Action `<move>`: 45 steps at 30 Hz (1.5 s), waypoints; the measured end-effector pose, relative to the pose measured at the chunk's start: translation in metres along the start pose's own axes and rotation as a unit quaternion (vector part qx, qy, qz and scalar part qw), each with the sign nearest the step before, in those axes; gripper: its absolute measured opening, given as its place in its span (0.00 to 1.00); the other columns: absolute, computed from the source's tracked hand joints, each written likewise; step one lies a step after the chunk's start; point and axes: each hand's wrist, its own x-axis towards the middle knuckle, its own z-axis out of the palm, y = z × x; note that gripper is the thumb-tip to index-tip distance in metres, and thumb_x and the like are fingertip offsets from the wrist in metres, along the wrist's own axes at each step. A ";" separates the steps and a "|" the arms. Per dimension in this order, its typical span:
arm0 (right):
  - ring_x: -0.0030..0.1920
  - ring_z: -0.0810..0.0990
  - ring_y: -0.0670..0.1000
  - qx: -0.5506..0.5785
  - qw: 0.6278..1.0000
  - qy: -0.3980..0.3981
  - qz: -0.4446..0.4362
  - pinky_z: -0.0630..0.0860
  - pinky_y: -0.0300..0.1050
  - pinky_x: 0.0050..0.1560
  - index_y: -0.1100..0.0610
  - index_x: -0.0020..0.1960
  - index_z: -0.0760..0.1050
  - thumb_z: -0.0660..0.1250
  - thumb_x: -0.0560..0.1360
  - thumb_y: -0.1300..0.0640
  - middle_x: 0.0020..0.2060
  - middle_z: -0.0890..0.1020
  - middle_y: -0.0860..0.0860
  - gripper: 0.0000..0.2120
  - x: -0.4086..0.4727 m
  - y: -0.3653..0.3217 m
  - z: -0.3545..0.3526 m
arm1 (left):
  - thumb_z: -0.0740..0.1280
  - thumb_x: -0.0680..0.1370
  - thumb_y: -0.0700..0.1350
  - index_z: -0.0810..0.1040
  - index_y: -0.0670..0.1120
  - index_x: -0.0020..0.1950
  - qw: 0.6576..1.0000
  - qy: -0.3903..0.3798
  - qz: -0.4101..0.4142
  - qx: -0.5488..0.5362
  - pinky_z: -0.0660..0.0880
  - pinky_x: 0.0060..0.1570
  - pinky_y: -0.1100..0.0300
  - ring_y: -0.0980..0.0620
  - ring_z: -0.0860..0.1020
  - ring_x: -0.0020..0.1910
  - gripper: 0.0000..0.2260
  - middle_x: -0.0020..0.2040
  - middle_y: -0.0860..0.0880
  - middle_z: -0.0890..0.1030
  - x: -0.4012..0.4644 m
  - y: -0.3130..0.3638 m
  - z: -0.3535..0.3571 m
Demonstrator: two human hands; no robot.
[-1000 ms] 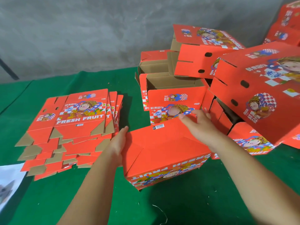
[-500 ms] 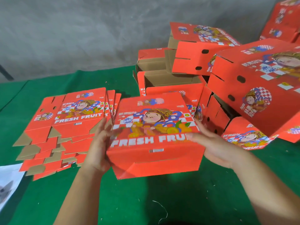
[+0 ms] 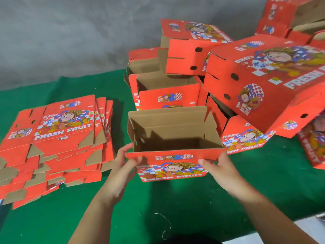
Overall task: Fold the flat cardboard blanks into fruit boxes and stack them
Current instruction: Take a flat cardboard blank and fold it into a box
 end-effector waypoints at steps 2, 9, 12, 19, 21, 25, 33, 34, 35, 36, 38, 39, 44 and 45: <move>0.47 0.81 0.36 0.010 1.000 0.010 -0.015 0.74 0.33 0.50 0.54 0.66 0.68 0.69 0.78 0.68 0.52 0.82 0.49 0.21 0.000 0.002 -0.007 | 0.71 0.66 0.74 0.75 0.57 0.65 0.999 0.008 -0.031 -0.029 0.78 0.56 0.49 0.53 0.81 0.62 0.33 0.59 0.48 0.83 -0.001 0.003 0.008; 0.51 0.83 0.43 0.038 0.996 0.047 -0.066 0.77 0.37 0.53 0.40 0.62 0.68 0.72 0.74 0.65 0.49 0.84 0.42 0.26 0.001 0.025 -0.021 | 0.70 0.71 0.61 0.75 0.60 0.69 0.998 0.000 -0.062 -0.017 0.83 0.53 0.49 0.53 0.79 0.58 0.26 0.64 0.45 0.76 -0.004 0.008 0.037; 0.58 0.81 0.51 0.075 0.989 0.092 -0.092 0.76 0.56 0.64 0.40 0.67 0.67 0.69 0.77 0.73 0.59 0.82 0.50 0.33 -0.019 0.042 -0.034 | 0.75 0.65 0.47 0.74 0.65 0.67 0.992 -0.090 -0.093 -0.003 0.82 0.46 0.54 0.51 0.78 0.58 0.32 0.68 0.46 0.76 -0.007 0.000 0.040; 0.59 0.79 0.62 0.105 0.967 0.191 -0.130 0.77 0.63 0.60 0.46 0.69 0.70 0.67 0.71 0.50 0.61 0.77 0.59 0.26 -0.078 0.069 -0.032 | 0.81 0.59 0.67 0.65 0.67 0.72 0.943 -0.249 -0.152 0.159 0.78 0.64 0.44 0.50 0.80 0.65 0.45 0.65 0.50 0.82 -0.014 0.007 0.016; 0.61 0.79 0.60 0.127 0.961 0.207 -0.135 0.77 0.60 0.60 0.48 0.70 0.69 0.67 0.72 0.52 0.62 0.77 0.58 0.26 -0.083 0.074 -0.037 | 0.78 0.65 0.60 0.59 0.69 0.75 0.927 -0.283 -0.158 0.189 0.78 0.65 0.48 0.52 0.80 0.65 0.44 0.67 0.54 0.81 -0.017 0.014 0.028; 0.57 0.78 0.43 0.129 0.942 0.276 -0.138 0.75 0.39 0.56 0.44 0.66 0.68 0.64 0.75 0.48 0.58 0.77 0.41 0.20 -0.075 0.066 -0.069 | 0.71 0.70 0.50 0.50 0.72 0.78 0.913 -0.304 -0.143 0.231 0.78 0.62 0.57 0.61 0.78 0.63 0.44 0.67 0.65 0.76 -0.017 0.019 0.090; 0.77 0.65 0.54 0.204 0.876 0.432 0.066 0.63 0.52 0.75 0.53 0.84 0.47 0.62 0.72 0.46 0.79 0.63 0.54 0.45 -0.039 0.062 -0.053 | 0.58 0.83 0.32 0.60 0.54 0.77 0.959 -0.235 -0.056 0.151 0.71 0.72 0.45 0.45 0.76 0.70 0.27 0.72 0.45 0.76 -0.030 0.011 0.233; 0.73 0.71 0.55 0.207 0.895 0.391 0.062 0.68 0.51 0.70 0.51 0.83 0.49 0.64 0.71 0.47 0.75 0.67 0.55 0.44 -0.045 0.068 -0.031 | 0.58 0.84 0.35 0.57 0.51 0.79 0.955 -0.255 -0.048 0.144 0.65 0.76 0.44 0.44 0.70 0.75 0.25 0.76 0.43 0.71 -0.035 0.007 0.244; 0.70 0.73 0.58 0.175 0.916 0.354 0.070 0.71 0.51 0.66 0.48 0.81 0.52 0.65 0.71 0.46 0.72 0.70 0.57 0.41 -0.053 0.072 -0.012 | 0.59 0.86 0.38 0.54 0.49 0.81 0.951 -0.273 -0.041 0.143 0.61 0.78 0.46 0.45 0.66 0.78 0.26 0.79 0.43 0.67 -0.037 0.004 0.252; 0.69 0.74 0.61 0.129 0.932 0.328 0.086 0.71 0.53 0.65 0.46 0.78 0.54 0.65 0.71 0.45 0.71 0.70 0.59 0.39 -0.056 0.078 -0.002 | 0.60 0.86 0.42 0.52 0.48 0.82 0.946 -0.288 -0.039 0.146 0.58 0.79 0.51 0.48 0.63 0.79 0.27 0.80 0.45 0.64 -0.037 0.004 0.257; 0.70 0.71 0.63 0.081 0.926 0.336 0.149 0.70 0.58 0.68 0.44 0.79 0.51 0.69 0.66 0.39 0.72 0.64 0.61 0.47 -0.046 0.083 -0.012 | 0.62 0.86 0.49 0.53 0.49 0.83 0.938 -0.291 -0.051 0.181 0.59 0.75 0.63 0.60 0.65 0.76 0.28 0.77 0.52 0.67 -0.033 0.006 0.265; 0.69 0.70 0.63 0.085 0.914 0.351 0.184 0.70 0.60 0.69 0.43 0.80 0.48 0.71 0.60 0.36 0.71 0.61 0.59 0.55 -0.036 0.083 -0.026 | 0.62 0.85 0.51 0.58 0.50 0.81 0.936 -0.286 -0.061 0.193 0.63 0.69 0.69 0.68 0.71 0.69 0.25 0.72 0.55 0.72 -0.029 0.007 0.266; 0.72 0.63 0.65 -0.069 0.910 0.382 0.142 0.68 0.63 0.71 0.43 0.82 0.39 0.80 0.62 0.36 0.73 0.58 0.57 0.64 -0.007 0.079 -0.074 | 0.54 0.83 0.66 0.66 0.60 0.73 0.934 -0.260 -0.128 0.211 0.72 0.67 0.51 0.50 0.80 0.61 0.21 0.62 0.57 0.79 -0.009 0.012 0.251; 0.71 0.62 0.65 -0.083 0.909 0.387 0.127 0.67 0.64 0.71 0.44 0.82 0.38 0.80 0.63 0.38 0.73 0.58 0.57 0.63 -0.006 0.079 -0.069 | 0.54 0.82 0.69 0.64 0.63 0.73 0.931 -0.262 -0.144 0.209 0.72 0.68 0.48 0.48 0.81 0.59 0.22 0.64 0.56 0.79 -0.007 0.014 0.251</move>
